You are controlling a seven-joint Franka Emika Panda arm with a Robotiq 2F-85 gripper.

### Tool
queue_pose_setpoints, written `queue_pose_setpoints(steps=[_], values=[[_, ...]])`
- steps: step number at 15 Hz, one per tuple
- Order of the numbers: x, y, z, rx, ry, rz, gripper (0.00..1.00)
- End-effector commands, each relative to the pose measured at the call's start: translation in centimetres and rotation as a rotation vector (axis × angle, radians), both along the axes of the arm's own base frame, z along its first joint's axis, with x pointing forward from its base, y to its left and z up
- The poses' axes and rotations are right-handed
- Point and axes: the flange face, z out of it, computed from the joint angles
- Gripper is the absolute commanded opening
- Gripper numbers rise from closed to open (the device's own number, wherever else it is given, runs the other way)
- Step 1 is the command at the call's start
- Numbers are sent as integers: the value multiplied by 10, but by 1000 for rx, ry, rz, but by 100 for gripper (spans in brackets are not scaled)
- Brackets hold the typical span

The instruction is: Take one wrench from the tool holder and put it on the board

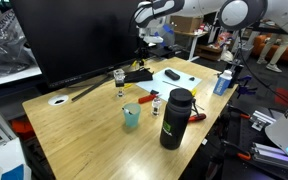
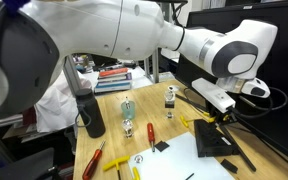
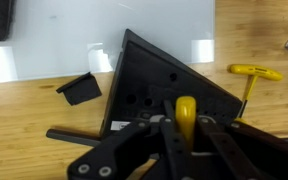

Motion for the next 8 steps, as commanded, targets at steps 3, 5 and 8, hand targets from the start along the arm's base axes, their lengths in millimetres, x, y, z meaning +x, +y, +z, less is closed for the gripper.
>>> queue_pose_setpoints(steps=[3,5,8], values=[[1,-9,14,-41,-34,23,3],[3,-11,19,-35,-64,27,3],[5,-13,28,-35,-102,34,3]])
